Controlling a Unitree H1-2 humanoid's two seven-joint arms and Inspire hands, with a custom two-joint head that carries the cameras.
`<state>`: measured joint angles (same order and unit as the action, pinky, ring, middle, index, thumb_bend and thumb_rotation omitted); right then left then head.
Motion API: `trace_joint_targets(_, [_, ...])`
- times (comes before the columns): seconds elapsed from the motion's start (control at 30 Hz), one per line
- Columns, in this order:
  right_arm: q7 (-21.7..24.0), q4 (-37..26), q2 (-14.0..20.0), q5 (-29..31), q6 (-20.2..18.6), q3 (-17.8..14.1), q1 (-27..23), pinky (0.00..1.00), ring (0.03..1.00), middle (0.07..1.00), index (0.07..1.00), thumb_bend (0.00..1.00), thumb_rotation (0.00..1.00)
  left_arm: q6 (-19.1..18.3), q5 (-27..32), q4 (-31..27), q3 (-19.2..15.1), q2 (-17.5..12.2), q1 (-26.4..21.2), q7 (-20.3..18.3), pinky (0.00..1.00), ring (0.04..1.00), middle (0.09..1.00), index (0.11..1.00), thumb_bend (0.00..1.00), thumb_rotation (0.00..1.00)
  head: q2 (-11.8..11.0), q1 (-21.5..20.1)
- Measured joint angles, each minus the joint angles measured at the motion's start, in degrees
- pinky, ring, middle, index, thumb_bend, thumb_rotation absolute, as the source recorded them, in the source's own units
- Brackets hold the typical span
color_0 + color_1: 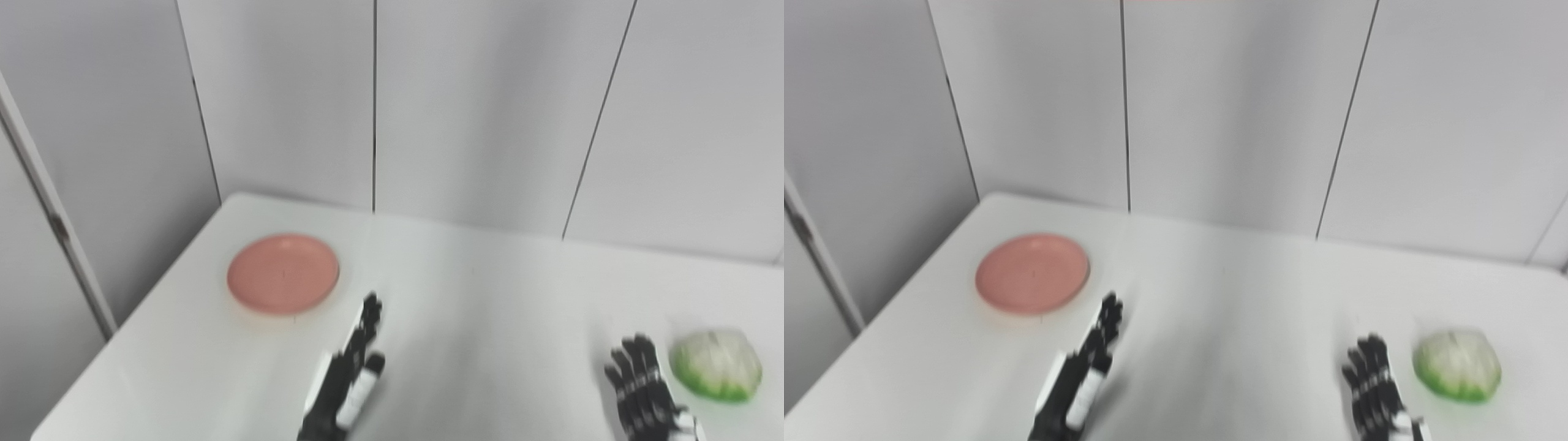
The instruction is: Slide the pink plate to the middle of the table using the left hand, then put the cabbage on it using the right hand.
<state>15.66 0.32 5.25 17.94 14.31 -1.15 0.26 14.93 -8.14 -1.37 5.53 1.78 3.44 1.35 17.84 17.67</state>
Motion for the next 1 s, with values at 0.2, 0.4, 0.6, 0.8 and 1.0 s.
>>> trace_joint_targets(0.2, [0.12,0.31,0.03,0.11,0.76,0.01,-0.15,1.0,1.0,1.0,1.0,0.7,1.0,1.46,-0.82,0.47,-0.01,0.02,-0.05,0.06,1.0,1.0,1.0,1.0,0.86,0.97,-3.6,0.88])
trace_joint_targets(0.4, [0.23,0.43,0.07,0.23,1.34,0.02,-0.19,1.0,1.0,1.0,1.0,0.68,1.0,3.25,-0.98,0.87,-0.02,0.03,-0.07,0.07,0.97,0.984,0.998,1.0,0.85,0.96,-3.69,0.62])
trace_joint_targets(0.6, [0.23,0.44,0.14,0.23,1.36,0.03,-0.2,1.0,1.0,1.0,1.0,0.65,1.0,3.91,-0.98,0.96,-0.01,0.05,-0.06,0.07,0.99,0.996,1.0,1.0,0.86,0.97,-0.98,-0.43])
trace_joint_targets(0.8, [0.18,0.44,0.16,0.22,1.34,0.03,-0.2,1.0,1.0,1.0,1.0,0.69,1.0,3.84,-0.86,0.87,-0.06,0.07,-0.03,0.06,1.0,1.0,1.0,1.0,0.83,0.96,2.02,-1.14])
trace_joint_targets(1.0, [-0.12,0.43,0.28,0.19,1.21,0.03,-0.2,1.0,1.0,0.998,1.0,0.74,1.0,3.85,2.1,0.42,-0.89,0.63,-0.16,0.06,1.0,0.997,0.983,0.936,0.86,1.0,5.7,-1.14])
